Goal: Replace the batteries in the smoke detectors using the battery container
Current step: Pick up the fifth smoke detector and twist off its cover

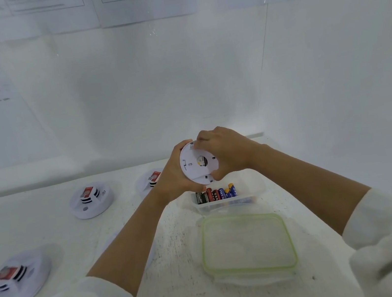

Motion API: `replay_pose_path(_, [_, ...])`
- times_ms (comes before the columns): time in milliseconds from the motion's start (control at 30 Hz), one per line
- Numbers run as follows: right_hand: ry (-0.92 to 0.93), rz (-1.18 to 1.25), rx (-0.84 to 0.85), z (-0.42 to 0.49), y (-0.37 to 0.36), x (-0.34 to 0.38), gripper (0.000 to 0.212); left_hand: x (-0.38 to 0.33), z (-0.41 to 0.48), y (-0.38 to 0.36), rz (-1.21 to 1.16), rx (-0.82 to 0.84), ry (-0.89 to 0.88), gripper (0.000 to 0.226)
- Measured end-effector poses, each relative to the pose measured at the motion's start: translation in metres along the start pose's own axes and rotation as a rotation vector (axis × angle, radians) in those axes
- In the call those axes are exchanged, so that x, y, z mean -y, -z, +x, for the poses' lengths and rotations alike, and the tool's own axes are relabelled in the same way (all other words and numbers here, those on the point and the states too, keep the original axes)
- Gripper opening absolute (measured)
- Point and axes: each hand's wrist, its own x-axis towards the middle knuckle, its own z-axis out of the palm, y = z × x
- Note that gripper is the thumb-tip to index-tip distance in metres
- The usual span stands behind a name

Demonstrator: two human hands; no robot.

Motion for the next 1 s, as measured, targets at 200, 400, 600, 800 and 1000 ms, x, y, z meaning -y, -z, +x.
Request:
replay_pose_path(200, [0.014,0.0,-0.055,0.001,-0.002,-0.001,0.074,-0.003,0.002,0.0,0.016,-0.007,-0.015,0.103])
replay_pose_path(400, [0.006,0.051,-0.063,-0.001,0.001,-0.001,0.075,-0.004,0.003,0.002,0.017,0.01,-0.041,0.106])
replay_pose_path(600, [0.004,0.148,-0.073,-0.006,0.003,-0.002,0.074,-0.006,0.004,0.002,0.038,-0.004,-0.052,0.103])
replay_pose_path(800, [-0.01,0.129,-0.04,-0.009,0.001,-0.005,0.075,-0.006,0.004,0.002,-0.012,-0.014,-0.04,0.101])
replay_pose_path(1000, [-0.03,0.125,-0.015,-0.01,0.0,-0.006,0.071,-0.006,0.004,-0.001,-0.031,-0.018,-0.033,0.097])
